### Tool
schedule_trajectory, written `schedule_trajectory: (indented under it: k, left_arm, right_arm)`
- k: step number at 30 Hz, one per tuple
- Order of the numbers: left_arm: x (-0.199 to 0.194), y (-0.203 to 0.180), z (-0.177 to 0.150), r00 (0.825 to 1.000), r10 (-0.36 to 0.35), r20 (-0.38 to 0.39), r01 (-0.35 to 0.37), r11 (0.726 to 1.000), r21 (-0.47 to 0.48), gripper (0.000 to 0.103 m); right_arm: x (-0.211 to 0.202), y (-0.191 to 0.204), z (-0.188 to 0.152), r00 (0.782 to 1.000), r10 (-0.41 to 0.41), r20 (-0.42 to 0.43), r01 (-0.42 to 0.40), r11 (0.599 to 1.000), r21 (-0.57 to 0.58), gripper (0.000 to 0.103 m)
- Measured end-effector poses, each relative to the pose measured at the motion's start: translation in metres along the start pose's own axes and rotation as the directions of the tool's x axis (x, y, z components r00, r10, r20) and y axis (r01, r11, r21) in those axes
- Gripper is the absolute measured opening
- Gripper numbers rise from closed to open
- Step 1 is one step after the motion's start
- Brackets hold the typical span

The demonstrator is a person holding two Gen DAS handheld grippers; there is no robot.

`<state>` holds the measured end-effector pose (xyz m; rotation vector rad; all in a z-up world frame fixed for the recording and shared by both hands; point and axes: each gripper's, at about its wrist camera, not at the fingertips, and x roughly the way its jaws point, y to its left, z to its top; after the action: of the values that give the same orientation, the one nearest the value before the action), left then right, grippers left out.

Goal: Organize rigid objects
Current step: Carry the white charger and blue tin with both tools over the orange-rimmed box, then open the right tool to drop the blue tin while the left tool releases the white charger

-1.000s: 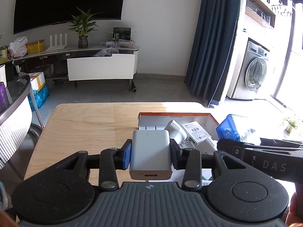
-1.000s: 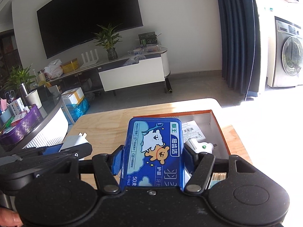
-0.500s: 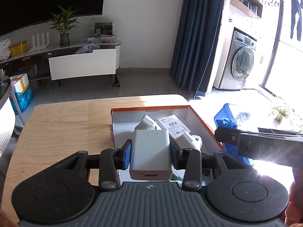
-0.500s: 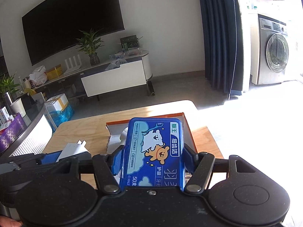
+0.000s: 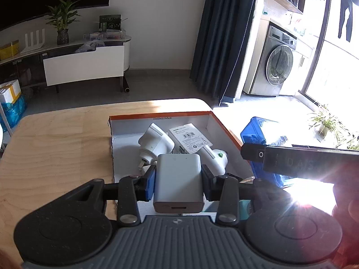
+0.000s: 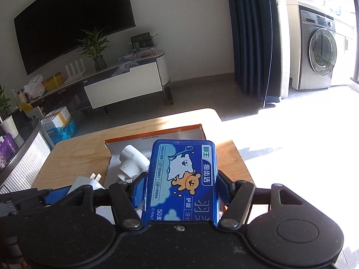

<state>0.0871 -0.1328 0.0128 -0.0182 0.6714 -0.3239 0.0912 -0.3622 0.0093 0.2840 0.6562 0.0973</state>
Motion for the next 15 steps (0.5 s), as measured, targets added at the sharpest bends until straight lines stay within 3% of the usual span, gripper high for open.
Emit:
schedule_trajectory:
  k: [15]
  left_arm:
    - [0.018,-0.007,0.001,0.999,-0.033,-0.027,0.033,0.999,0.003,0.041]
  right_arm:
    - [0.036,0.003,0.018,0.999,0.013,-0.041,-0.015,0.999,-0.048,0.076]
